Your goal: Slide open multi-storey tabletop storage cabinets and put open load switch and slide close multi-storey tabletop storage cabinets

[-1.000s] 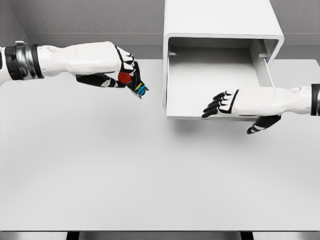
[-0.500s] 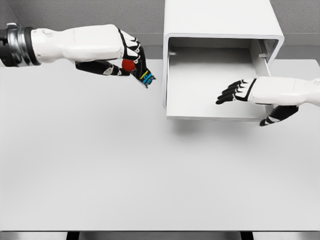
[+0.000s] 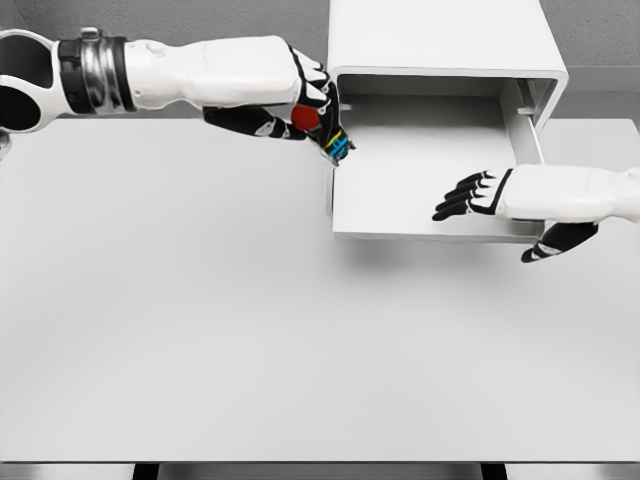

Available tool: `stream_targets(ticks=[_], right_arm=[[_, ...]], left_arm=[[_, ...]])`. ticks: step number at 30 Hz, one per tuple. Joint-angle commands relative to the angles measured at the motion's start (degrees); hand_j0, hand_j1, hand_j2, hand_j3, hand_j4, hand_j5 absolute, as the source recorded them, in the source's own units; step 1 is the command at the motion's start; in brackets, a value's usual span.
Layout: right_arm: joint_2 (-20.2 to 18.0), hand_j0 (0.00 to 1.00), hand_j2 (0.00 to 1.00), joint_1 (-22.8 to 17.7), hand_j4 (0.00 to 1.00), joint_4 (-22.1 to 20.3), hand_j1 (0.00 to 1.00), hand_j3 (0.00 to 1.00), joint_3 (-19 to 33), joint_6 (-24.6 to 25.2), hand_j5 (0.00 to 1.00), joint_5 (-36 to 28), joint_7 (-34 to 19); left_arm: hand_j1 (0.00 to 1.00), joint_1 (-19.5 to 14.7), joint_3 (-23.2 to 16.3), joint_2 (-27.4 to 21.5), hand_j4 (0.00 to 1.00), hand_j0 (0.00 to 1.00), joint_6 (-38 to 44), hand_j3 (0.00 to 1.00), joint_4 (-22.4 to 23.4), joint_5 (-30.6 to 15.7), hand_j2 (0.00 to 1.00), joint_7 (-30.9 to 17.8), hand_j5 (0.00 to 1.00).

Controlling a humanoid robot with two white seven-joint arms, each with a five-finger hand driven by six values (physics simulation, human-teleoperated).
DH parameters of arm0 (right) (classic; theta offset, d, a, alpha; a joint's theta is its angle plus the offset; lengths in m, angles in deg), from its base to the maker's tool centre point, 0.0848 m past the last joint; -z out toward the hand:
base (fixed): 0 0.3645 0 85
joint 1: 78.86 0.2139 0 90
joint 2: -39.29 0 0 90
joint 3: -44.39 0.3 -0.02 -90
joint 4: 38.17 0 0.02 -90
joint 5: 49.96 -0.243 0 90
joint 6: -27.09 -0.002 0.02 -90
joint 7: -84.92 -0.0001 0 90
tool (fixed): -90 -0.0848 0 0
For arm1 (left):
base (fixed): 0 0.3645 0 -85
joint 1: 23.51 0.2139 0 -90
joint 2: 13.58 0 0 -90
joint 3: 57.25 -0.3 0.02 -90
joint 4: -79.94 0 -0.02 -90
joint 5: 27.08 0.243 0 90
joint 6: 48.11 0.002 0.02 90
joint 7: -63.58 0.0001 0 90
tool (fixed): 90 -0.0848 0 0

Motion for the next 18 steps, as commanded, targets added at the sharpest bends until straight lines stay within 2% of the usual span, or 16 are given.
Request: stream_targets(ticks=[1, 9, 18], right_arm=[[-0.1, 1.00, 1.00, 0.0, 1.00, -0.3, 1.00, 1.00, 0.1, 0.2, 1.00, -0.6, 0.2], [0.6, 1.00, 1.00, 0.0, 1.00, -0.3, 1.00, 1.00, 0.3, 0.2, 1.00, -1.9, 1.0], [0.8, 1.00, 1.00, 0.0, 1.00, -0.3, 1.00, 1.00, 0.3, 0.2, 1.00, -1.9, 1.0]], left_arm=[[0.43, 0.0, -0.1, 1.8, 0.43, 0.43, 0.1, 0.43, 1.5, -0.2, 0.43, -0.5, 0.43], [0.43, 0.1, -1.4, 8.3, 0.43, 0.43, 0.1, 0.43, 6.2, 1.9, 0.43, -1.5, 0.43], [0.43, -0.1, -2.1, 12.2, 0.43, 0.43, 0.1, 0.43, 9.0, 3.6, 0.43, -1.9, 0.43]])
